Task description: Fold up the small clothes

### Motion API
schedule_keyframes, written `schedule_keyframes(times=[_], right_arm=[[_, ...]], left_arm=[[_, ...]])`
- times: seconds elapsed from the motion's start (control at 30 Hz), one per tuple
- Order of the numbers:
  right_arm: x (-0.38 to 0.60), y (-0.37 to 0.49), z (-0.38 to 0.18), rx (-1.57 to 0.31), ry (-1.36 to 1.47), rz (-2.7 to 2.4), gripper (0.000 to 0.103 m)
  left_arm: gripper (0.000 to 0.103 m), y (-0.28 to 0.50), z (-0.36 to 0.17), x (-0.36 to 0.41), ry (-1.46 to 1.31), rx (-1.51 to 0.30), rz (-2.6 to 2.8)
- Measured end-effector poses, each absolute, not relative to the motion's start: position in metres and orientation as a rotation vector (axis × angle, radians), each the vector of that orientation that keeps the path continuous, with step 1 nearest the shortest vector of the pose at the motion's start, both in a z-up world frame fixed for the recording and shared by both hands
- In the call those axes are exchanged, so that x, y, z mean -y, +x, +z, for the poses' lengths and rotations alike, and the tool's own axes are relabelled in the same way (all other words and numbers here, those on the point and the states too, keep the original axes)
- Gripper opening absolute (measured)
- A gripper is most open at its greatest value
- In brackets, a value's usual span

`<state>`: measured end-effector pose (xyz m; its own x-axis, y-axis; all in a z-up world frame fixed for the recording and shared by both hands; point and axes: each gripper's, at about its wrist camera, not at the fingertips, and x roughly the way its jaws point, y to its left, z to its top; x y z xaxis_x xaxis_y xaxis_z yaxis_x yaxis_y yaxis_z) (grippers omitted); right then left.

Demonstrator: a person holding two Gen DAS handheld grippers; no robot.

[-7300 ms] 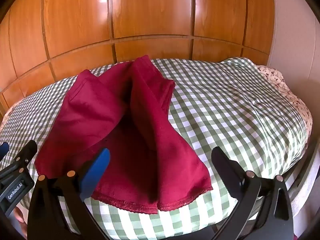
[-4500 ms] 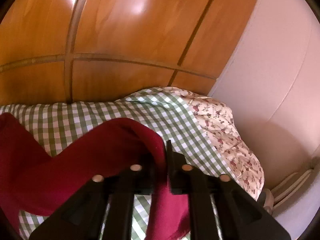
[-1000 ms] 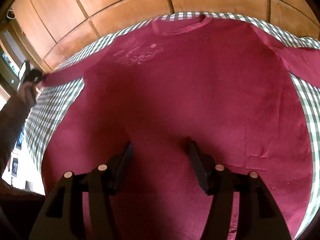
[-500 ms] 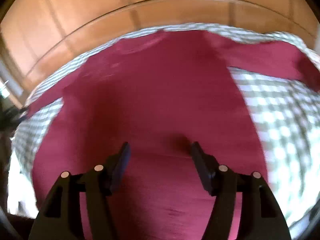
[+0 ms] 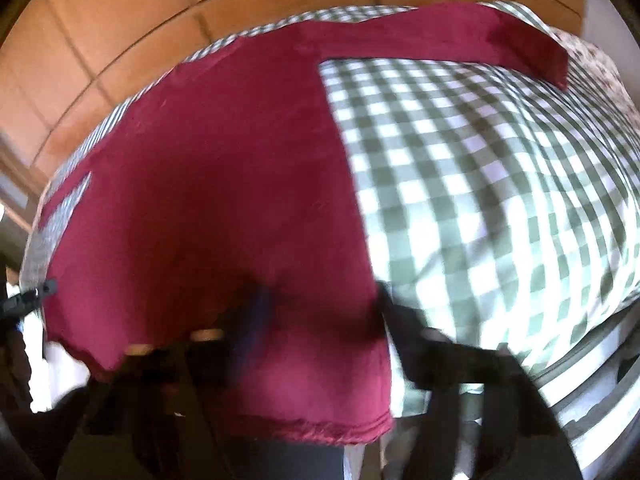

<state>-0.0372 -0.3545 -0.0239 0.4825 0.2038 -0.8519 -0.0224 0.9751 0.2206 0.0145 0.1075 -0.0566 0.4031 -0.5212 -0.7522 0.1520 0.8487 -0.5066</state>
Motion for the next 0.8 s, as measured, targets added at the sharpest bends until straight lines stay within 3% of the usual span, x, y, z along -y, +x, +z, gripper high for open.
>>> schedule_keyframes(times=[0.17, 0.3, 0.37, 0.4, 0.43, 0.5, 0.67, 0.8], right_arm=[[0.360, -0.051, 0.003, -1.001, 0.159, 0.171, 0.008], [0.367, -0.053, -0.024, -1.097, 0.118, 0.159, 0.009], [0.372, -0.049, -0.024, -1.091, 0.158, 0.170, 0.016], [0.381, -0.046, -0.019, -1.067, 0.205, 0.162, 0.022], [0.391, -0.043, -0.013, -1.039, 0.236, 0.141, 0.026], [0.416, -0.028, -0.003, -0.984, 0.303, 0.082, 0.036], [0.529, 0.024, 0.000, -0.813, 0.658, -0.139, 0.037], [0.591, 0.051, 0.002, -0.713, 0.677, -0.400, 0.038]], left_arm=[[0.008, 0.011, -0.053, -0.113, -0.350, -1.078, -0.411], [0.011, 0.014, -0.059, -0.097, -0.257, -1.139, -0.416], [0.040, 0.020, -0.050, -0.097, -0.221, -1.117, -0.375], [0.061, 0.023, -0.042, -0.100, -0.235, -1.085, -0.355], [0.068, 0.027, -0.032, -0.105, -0.253, -1.039, -0.335], [0.068, 0.040, -0.015, -0.105, -0.234, -0.967, -0.307], [0.068, 0.083, -0.004, -0.081, -0.218, -0.867, -0.276], [0.068, 0.110, -0.017, -0.046, -0.223, -0.897, -0.289]])
